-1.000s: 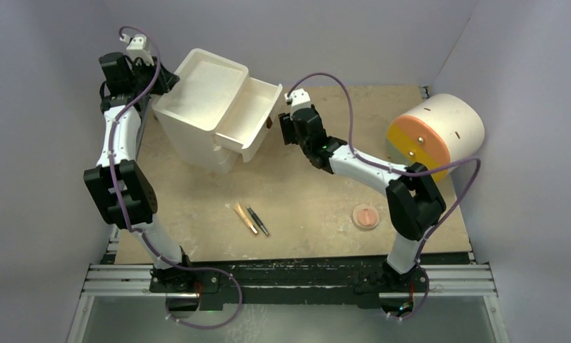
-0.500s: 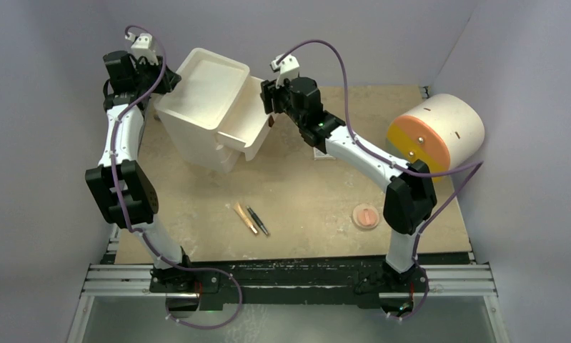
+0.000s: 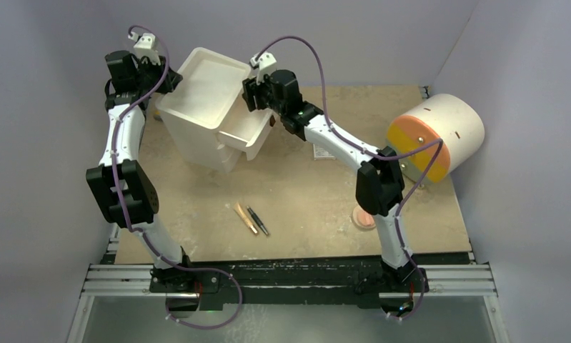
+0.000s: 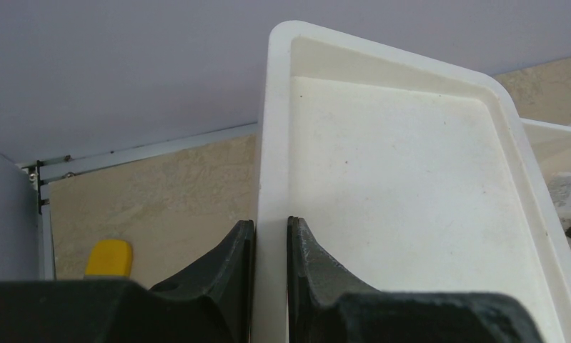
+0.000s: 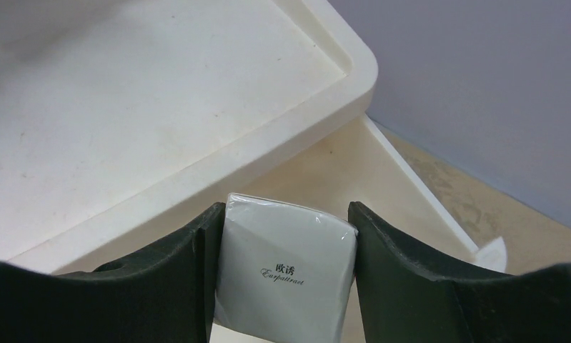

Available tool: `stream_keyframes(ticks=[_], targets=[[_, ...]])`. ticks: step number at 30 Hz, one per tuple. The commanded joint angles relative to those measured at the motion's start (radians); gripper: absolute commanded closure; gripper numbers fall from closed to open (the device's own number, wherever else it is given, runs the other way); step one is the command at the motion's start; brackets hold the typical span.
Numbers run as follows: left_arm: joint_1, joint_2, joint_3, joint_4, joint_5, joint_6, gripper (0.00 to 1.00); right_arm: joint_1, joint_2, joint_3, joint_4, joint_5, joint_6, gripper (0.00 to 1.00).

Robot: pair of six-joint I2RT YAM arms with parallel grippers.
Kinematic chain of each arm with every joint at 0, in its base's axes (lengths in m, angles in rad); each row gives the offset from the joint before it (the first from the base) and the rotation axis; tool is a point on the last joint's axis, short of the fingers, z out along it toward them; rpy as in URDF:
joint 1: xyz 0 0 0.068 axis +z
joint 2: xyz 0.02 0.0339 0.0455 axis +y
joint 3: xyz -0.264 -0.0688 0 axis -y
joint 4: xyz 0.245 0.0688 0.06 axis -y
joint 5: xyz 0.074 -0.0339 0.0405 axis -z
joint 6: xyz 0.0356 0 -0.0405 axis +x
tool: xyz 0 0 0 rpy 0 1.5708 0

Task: Organize the makeup

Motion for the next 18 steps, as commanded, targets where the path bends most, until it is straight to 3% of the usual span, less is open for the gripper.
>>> stream_keyframes(ticks=[1,18], targets=[[-0.037,0.016,-0.034,-0.081,0.086,0.011,1.00,0.002,0.031,0.114,-0.023,-0.027,0.001,0.94],[-0.037,0.023,-0.034,-0.080,0.089,0.009,1.00,-0.026,0.092,0.205,-0.059,0.047,-0.122,0.89]])
